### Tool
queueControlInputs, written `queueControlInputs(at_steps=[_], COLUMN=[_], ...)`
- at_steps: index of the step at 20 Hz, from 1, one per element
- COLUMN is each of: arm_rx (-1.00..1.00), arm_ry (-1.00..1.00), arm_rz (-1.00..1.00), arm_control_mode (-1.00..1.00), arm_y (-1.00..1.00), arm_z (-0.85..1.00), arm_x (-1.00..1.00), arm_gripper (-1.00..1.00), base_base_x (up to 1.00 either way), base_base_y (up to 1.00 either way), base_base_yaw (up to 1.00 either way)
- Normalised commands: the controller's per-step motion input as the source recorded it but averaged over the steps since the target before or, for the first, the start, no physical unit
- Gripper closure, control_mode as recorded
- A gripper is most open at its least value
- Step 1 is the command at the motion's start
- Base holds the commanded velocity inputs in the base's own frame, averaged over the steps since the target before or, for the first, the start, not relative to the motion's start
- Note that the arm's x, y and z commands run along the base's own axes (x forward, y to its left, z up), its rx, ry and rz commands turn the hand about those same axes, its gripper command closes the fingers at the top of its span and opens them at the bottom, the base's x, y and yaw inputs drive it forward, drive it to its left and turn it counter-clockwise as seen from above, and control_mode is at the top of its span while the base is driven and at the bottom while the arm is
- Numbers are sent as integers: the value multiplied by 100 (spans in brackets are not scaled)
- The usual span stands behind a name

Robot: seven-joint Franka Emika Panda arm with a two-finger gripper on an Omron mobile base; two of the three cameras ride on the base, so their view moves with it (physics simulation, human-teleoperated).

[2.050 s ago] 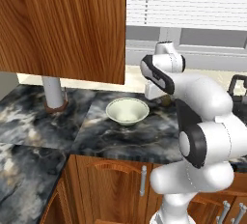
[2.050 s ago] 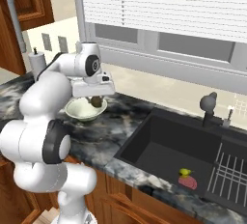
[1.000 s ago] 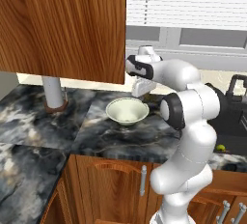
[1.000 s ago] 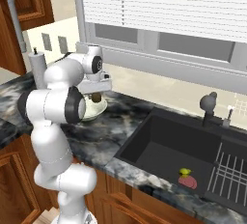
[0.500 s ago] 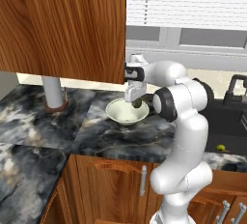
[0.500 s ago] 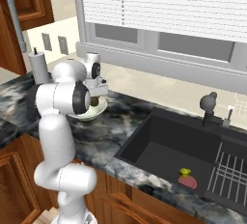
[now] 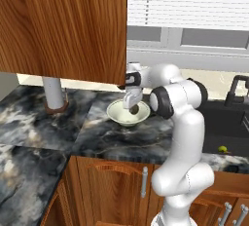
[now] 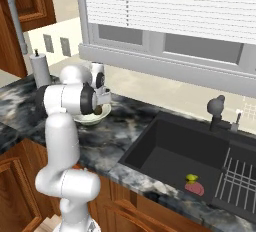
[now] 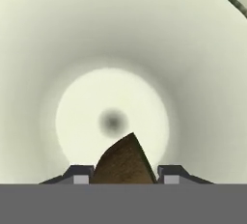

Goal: Pick the kiwis from the cabinet and place them in one bowl. Pick the pear from the sink and place it in the other bowl.

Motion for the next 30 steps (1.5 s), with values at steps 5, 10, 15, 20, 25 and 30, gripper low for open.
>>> queueControlInputs(at_steps=[5,10,15,20,25,30], arm_rx=[0,0,0,0,0,7], arm_ry=[0,0,0,-15,-19,-6], arm_rz=[3,0,0,-2,-16,-24], arm_control_mode=[-100,-100,-100,-100,-100,-100], arm_y=[10,1,0,0,-14,-58], arm_z=[-27,0,0,47,97,96], arm_x=[5,0,0,-32,-87,-100], arm_gripper=[100,-100,-100,-100,-100,-100], base_base_x=[0,0,0,0,0,0], base_base_y=[0,0,0,0,0,0], base_base_yaw=[0,0,0,0,0,0])
